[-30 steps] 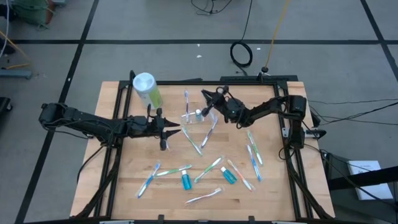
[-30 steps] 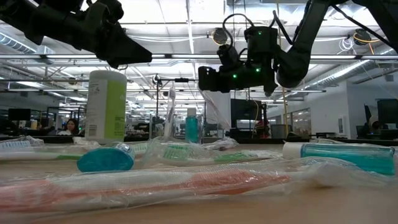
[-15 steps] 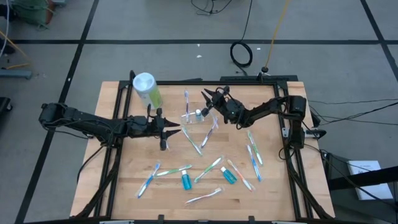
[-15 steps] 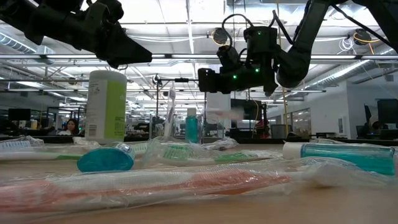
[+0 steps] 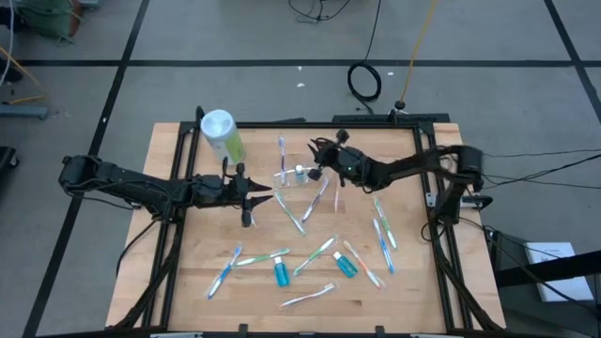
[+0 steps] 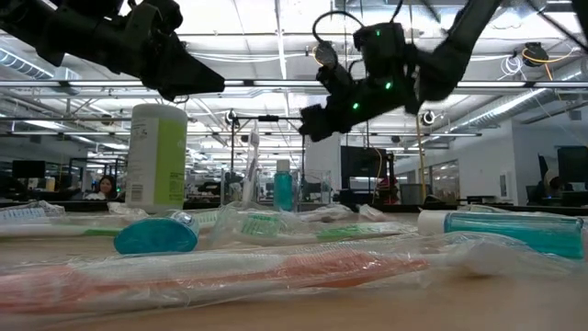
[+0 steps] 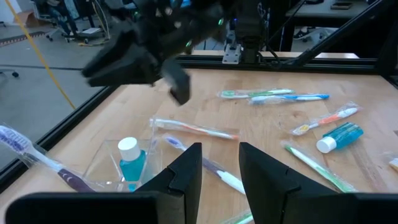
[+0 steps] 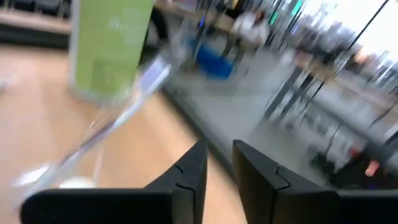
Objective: Pick & Place toothbrushing station
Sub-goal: Put the orange toothbrush into the transparent organizer
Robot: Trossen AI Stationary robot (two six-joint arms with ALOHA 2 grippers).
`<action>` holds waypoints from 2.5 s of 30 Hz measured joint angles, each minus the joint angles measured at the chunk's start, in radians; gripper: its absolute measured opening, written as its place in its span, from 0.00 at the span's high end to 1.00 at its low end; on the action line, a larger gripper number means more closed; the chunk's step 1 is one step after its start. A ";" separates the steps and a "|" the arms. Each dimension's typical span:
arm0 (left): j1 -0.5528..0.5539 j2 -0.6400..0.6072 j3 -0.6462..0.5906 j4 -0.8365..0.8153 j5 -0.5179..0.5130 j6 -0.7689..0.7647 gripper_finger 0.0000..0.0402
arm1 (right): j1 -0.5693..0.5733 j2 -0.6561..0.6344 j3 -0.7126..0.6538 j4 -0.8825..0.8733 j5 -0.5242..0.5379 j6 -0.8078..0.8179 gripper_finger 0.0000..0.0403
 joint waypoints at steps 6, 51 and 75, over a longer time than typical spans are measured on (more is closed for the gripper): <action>0.000 0.000 0.000 0.000 0.000 0.000 0.72 | -0.010 -0.177 0.000 -0.551 0.000 0.370 0.71; 0.000 0.000 0.000 0.000 0.000 0.008 0.72 | -0.048 0.059 -0.144 -0.368 -0.014 0.801 0.96; 0.000 0.000 0.000 0.000 0.000 -0.016 0.72 | -0.053 -0.122 -0.143 0.603 -0.346 0.169 0.96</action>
